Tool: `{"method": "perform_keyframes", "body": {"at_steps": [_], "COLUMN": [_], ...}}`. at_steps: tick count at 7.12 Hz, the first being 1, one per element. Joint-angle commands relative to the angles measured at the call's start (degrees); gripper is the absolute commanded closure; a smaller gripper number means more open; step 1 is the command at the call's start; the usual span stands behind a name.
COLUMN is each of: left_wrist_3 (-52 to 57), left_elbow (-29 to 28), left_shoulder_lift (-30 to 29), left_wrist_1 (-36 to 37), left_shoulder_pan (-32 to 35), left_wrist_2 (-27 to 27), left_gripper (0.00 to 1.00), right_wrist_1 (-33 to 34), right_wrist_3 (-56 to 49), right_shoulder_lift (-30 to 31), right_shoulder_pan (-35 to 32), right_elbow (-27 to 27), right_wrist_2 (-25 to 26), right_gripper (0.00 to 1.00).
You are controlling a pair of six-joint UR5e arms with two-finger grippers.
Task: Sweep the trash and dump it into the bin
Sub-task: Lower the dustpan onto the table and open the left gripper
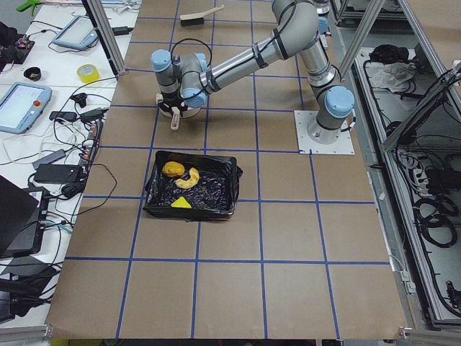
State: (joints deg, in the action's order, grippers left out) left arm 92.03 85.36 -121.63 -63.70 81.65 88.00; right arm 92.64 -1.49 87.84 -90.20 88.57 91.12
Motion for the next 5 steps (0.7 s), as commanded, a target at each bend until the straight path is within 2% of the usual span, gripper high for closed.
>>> {"method": "perform_keyframes", "body": {"at_steps": [1, 2, 4, 5], "left_wrist_3": [-14.32, -22.34, -48.22, -53.65], "left_elbow": [0.33, -0.10, -0.02, 0.16], "left_shoulder_lift": [5.93, 9.97, 17.18, 20.52], "left_wrist_1": [-5.35, -8.95, -14.40, -18.26], "left_shoulder_pan": [2.36, 5.51, 7.56, 7.56], "left_wrist_2": [-1.59, -1.69, -1.61, -1.61], "left_gripper": [0.53, 0.53, 0.32, 0.26], "right_wrist_1": [0.00, 0.00, 0.00, 0.00], "right_wrist_3": [0.00, 0.09, 0.09, 0.09], "right_shoulder_lift": [0.05, 0.05, 0.05, -0.03], "right_shoulder_pan": [0.03, 0.03, 0.03, -0.06], "right_elbow": [0.02, 0.02, 0.02, 0.02], "right_wrist_2": [0.02, 0.02, 0.37, 0.11], "right_gripper": [0.00, 0.00, 0.00, 0.00]}}
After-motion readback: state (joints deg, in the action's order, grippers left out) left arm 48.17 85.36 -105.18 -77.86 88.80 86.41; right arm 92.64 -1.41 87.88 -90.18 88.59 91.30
